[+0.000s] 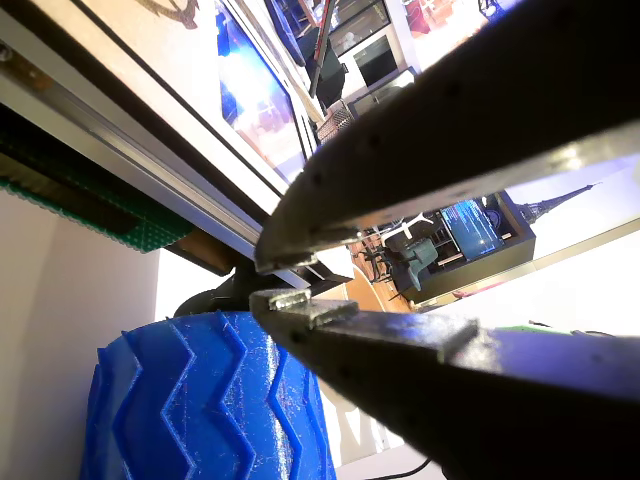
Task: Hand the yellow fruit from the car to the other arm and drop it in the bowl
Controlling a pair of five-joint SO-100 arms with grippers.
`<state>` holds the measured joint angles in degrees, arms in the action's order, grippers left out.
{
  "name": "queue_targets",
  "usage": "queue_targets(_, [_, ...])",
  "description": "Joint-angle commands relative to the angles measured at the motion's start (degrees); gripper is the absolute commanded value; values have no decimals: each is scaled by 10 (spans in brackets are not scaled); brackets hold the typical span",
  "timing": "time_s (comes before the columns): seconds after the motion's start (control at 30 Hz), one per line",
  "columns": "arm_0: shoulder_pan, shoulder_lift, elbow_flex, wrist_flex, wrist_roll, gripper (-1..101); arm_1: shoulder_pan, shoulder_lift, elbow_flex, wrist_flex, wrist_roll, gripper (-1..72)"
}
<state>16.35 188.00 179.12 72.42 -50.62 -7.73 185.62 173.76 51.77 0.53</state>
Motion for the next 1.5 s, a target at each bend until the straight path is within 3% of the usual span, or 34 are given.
queue_targets(0.0, [-2,-31,18,-47,-5,1,1,5,-4,4,-9,2])
queue_targets(0.4, [-1,-66,-172,-11,-1,0,-1,5,-4,3,-6,2])
queue_targets(0.83, [-6,-278,-368,-4,7,0,-1,5,-4,4,-8,2])
queue_targets(1.2, [-266,-312,-461,47,162,0,-1,5,-4,4,-9,2])
queue_targets(1.47, [-305,-400,-489,12,234,0,-1,5,-4,4,-10,2])
